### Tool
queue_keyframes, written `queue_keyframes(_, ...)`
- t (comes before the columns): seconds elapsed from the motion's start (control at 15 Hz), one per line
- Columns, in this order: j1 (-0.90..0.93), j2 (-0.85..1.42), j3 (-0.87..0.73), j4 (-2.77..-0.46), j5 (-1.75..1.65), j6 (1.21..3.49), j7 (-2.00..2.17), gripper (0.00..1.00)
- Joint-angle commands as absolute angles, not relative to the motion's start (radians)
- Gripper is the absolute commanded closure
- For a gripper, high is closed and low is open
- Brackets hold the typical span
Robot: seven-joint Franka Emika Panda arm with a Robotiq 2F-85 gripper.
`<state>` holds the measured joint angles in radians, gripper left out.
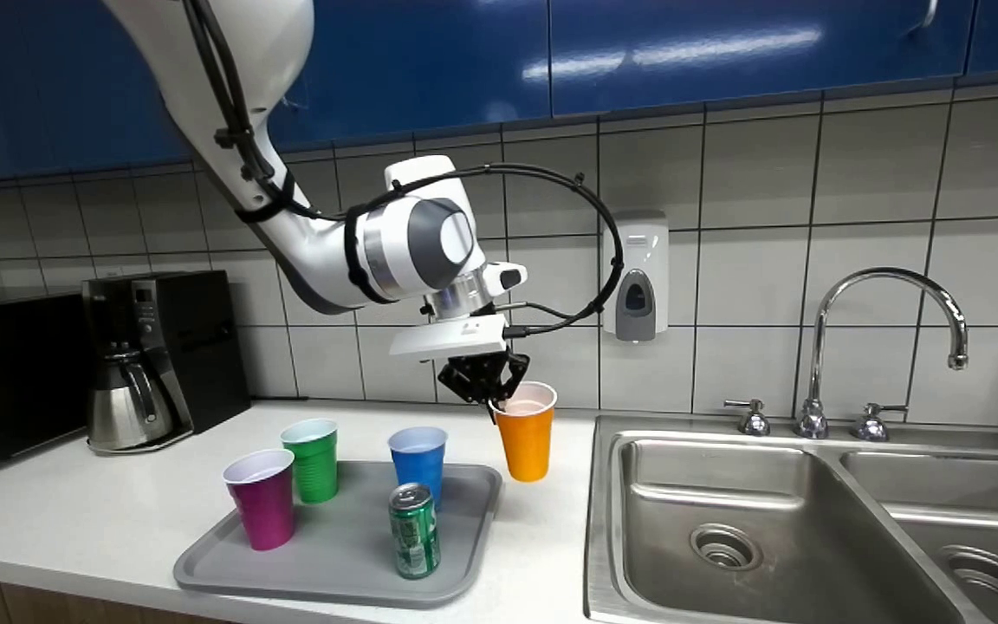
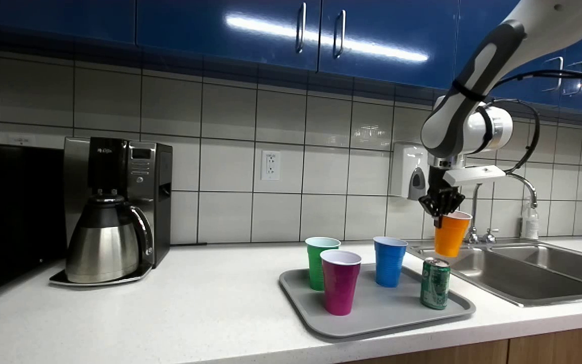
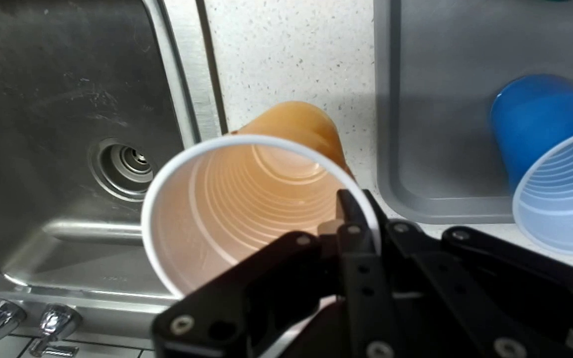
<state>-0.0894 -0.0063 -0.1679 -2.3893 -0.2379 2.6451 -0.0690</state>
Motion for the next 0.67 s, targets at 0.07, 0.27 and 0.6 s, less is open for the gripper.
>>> queue_keyframes(0.07,-0.103,-0.132,-0.145,-2.465,-0.268,2.604,-0.053,0.99)
queue_keyframes(0.27,-0.101,-0.189,-0.127,-2.511,-0.274,2.593,-0.049,0.99)
queue_keyframes(0.6,-0.088,-0.27,-0.082,-2.575,-0.251,2.577,-0.061,0.99)
